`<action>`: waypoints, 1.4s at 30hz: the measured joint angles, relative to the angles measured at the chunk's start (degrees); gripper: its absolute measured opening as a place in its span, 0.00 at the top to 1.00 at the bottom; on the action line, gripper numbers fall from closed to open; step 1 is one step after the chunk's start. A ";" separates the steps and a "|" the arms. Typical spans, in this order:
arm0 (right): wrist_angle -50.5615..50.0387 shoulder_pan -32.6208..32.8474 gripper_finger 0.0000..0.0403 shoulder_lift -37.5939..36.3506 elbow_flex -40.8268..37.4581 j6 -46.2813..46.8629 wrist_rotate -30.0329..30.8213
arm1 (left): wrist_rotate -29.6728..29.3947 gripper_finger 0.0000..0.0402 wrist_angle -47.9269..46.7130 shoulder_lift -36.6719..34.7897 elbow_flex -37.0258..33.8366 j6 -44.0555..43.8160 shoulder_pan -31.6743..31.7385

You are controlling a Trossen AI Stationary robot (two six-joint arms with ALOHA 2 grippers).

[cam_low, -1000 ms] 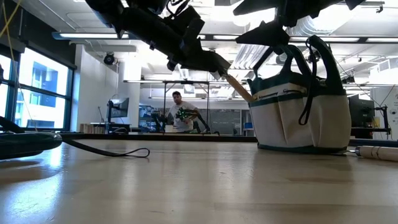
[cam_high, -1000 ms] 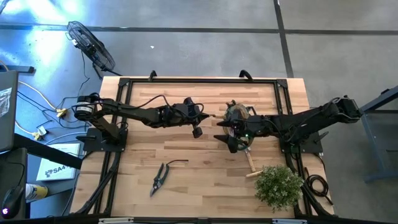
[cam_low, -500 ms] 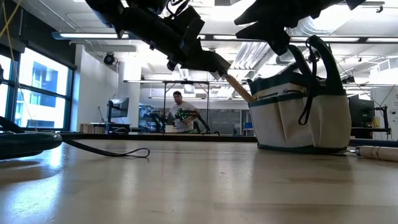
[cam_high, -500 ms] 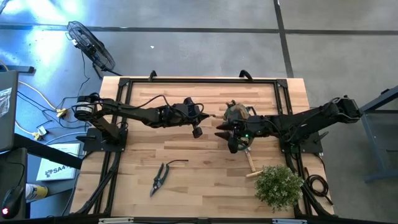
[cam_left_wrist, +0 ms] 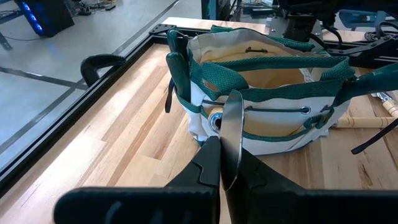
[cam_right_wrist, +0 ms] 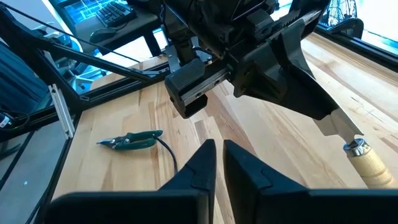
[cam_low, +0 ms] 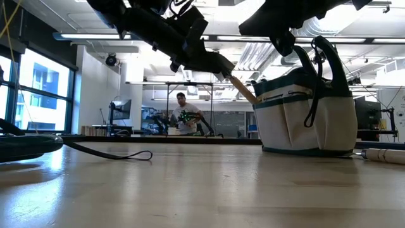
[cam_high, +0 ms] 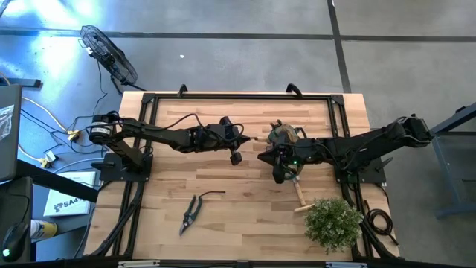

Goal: Pick & Place Garden tools in Gardening bag
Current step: Put the bottom left brown trowel into the light brown gardening bag

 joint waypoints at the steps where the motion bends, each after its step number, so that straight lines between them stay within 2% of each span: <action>1: 0.00 0.00 0.95 0.00 0.00 0.00 0.00 | 0.03 1.00 0.00 0.00 0.00 0.00 0.02; 11: 0.28 0.00 0.96 0.00 0.00 -0.17 -1.78 | 0.51 1.00 0.00 0.00 0.00 2.12 0.02; 17: 3.40 2.36 0.96 -0.73 -0.02 -7.46 -2.36 | 0.96 1.00 -4.76 0.02 1.59 3.09 0.02; 19: 3.12 3.75 0.96 -1.91 -0.04 -8.94 -0.55 | 0.97 1.00 -6.37 0.02 2.38 3.49 0.02; 21: 1.47 4.70 0.96 -3.74 -0.02 -8.91 4.44 | 0.99 1.00 -6.67 0.02 2.66 4.00 0.02; 25: -11.12 6.11 0.96 -8.86 -0.02 -4.90 18.25 | 1.10 1.00 -7.94 0.03 3.69 4.56 0.02; 29: -27.41 7.61 0.99 -13.92 -0.02 5.68 28.95 | 1.13 1.00 -8.72 0.06 4.41 5.20 0.02; 32: -36.71 8.02 0.99 -16.37 -0.02 14.24 31.63 | 1.15 1.00 -9.38 0.07 5.17 5.91 0.02; 42: -62.59 4.52 0.99 -16.23 -0.02 34.78 30.63 | 1.17 1.00 -9.40 0.07 5.57 6.03 0.02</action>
